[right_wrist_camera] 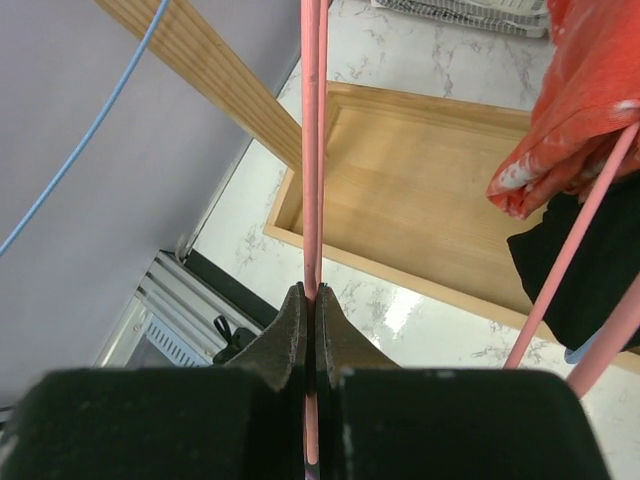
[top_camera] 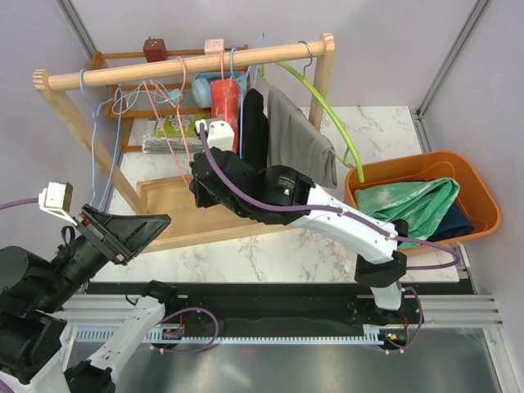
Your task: Remove the trousers from the hanger
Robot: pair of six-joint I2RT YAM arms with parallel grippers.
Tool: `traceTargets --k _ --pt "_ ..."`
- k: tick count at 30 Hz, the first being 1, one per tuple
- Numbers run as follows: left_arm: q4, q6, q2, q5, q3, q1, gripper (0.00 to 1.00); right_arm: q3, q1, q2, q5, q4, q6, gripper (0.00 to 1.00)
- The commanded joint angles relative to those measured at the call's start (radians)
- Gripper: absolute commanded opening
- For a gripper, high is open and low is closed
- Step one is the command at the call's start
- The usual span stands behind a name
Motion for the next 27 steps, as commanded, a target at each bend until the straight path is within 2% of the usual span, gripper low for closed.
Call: traceTargets --k 1,8,10,13,17,21,22,24,25,27 --pt "-0.010 0.054 0.023 -0.003 0.029 -0.013 0.47 0.043 -0.001 0.042 -0.043 0.028 0.028 0.00" --pt "-0.035 0.057 0.019 -0.043 0.045 -0.041 0.48 0.027 0.009 0.052 -0.070 0.041 0.034 0.00" --pt "-0.036 0.054 0.011 -0.052 0.040 -0.047 0.49 0.013 0.017 0.045 -0.071 0.045 0.034 0.04" --pt "-0.038 0.050 0.000 -0.060 0.031 -0.055 0.49 -0.020 0.031 0.017 -0.074 0.044 0.038 0.16" --pt "-0.036 0.037 -0.015 -0.057 0.010 -0.059 0.49 -0.079 0.045 -0.056 -0.073 0.042 0.049 0.44" --pt "-0.033 0.022 -0.032 -0.057 -0.018 -0.061 0.49 -0.123 0.065 -0.118 -0.079 0.034 0.061 0.61" --pt "-0.032 0.019 -0.034 -0.055 -0.024 -0.061 0.50 -0.129 0.077 -0.131 -0.077 0.034 0.063 0.70" --pt "-0.030 0.011 -0.046 -0.052 -0.036 -0.061 0.50 -0.138 0.089 -0.168 -0.074 0.031 0.064 0.77" --pt "-0.027 0.008 -0.049 -0.047 -0.041 -0.061 0.50 -0.140 0.101 -0.179 -0.074 0.033 0.063 0.86" --pt "-0.024 -0.002 -0.058 -0.041 -0.058 -0.061 0.50 -0.145 0.112 -0.214 -0.082 0.028 0.066 0.91"
